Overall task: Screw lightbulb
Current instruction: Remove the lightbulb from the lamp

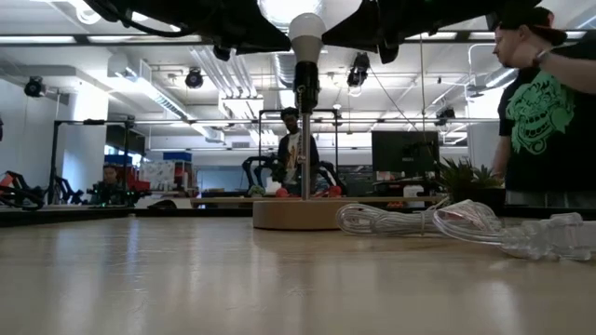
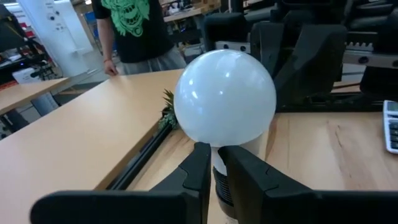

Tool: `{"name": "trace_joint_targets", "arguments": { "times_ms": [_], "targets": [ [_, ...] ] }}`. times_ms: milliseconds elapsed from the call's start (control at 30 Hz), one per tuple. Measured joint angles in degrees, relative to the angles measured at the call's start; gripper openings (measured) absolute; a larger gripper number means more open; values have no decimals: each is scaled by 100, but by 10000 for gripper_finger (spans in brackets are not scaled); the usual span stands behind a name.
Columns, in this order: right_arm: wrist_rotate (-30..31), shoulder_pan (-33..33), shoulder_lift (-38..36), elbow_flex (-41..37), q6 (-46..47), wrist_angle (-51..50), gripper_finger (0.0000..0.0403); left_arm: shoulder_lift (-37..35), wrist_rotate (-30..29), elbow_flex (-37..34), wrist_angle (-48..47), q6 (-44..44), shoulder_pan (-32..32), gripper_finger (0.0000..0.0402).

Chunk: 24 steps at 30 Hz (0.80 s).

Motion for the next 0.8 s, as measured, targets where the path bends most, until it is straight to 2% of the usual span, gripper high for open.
{"name": "trace_joint_targets", "arguments": {
  "times_ms": [500,800],
  "targets": [
    [326,-2,0,0,-216,-81,0,0,232,0,-17,-149,-126,40],
    [610,-2,0,0,-393,-199,0,-9,238,0,-50,-244,-297,13]
  ]
}}
